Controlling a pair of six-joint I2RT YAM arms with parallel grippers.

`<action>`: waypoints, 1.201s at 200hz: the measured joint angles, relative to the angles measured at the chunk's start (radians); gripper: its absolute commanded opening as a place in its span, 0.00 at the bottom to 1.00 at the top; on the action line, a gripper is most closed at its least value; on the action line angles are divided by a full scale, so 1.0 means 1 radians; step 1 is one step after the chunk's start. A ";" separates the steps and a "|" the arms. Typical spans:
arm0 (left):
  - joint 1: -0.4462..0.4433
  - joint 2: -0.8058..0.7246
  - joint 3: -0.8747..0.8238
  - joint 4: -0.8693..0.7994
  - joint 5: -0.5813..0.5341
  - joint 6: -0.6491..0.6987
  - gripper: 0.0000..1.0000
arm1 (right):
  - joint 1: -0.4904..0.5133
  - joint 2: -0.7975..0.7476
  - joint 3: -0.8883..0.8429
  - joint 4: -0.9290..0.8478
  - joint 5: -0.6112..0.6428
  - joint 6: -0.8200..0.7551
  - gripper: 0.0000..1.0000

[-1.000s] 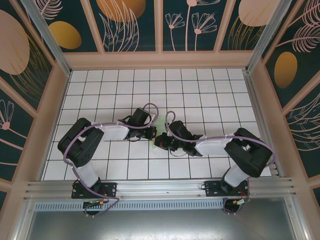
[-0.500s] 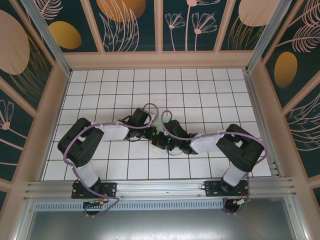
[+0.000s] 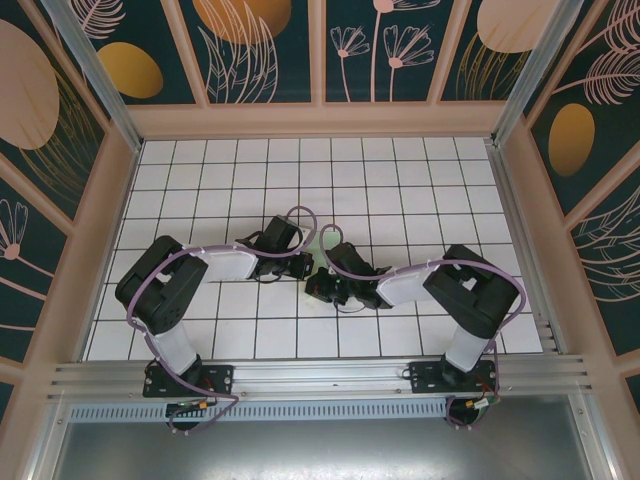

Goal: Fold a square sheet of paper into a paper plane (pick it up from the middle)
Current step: Third fold the triangle at the center of the table.

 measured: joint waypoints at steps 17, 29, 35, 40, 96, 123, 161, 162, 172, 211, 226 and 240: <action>0.000 0.000 0.000 0.000 0.000 0.000 0.03 | 0.000 0.000 -0.005 0.002 0.000 0.003 0.05; 0.000 0.000 0.000 0.000 0.000 0.000 0.03 | 0.000 0.000 -0.009 0.001 0.000 0.004 0.05; 0.000 0.000 0.000 0.000 0.000 0.000 0.03 | 0.000 0.001 -0.010 0.002 0.000 0.004 0.05; 0.000 0.000 0.000 0.000 0.000 0.000 0.03 | 0.000 0.001 -0.010 0.001 0.000 0.004 0.05; 0.001 0.002 0.000 0.001 0.004 0.000 0.03 | 0.000 0.022 -0.010 0.018 -0.003 0.007 0.07; 0.002 0.004 0.000 0.003 0.006 0.000 0.03 | 0.000 0.024 -0.010 0.020 -0.004 0.007 0.07; 0.002 0.004 0.000 0.004 0.007 0.000 0.03 | 0.000 0.004 -0.010 0.010 -0.003 0.006 0.08; 0.002 0.004 0.000 0.005 0.007 0.000 0.03 | 0.000 0.003 -0.010 0.010 -0.003 0.006 0.08; 0.002 0.004 0.000 0.005 0.007 0.000 0.03 | 0.000 -0.003 -0.010 0.013 -0.005 0.006 0.07; 0.002 0.005 0.000 0.005 0.007 0.000 0.03 | 0.003 -0.002 -0.014 0.043 -0.016 0.018 0.07; 0.002 0.005 0.000 0.006 0.007 0.000 0.03 | 0.008 0.013 -0.014 0.055 -0.018 0.022 0.07; 0.002 0.005 0.000 0.007 0.008 0.000 0.03 | 0.013 0.033 -0.014 0.057 -0.017 0.023 0.07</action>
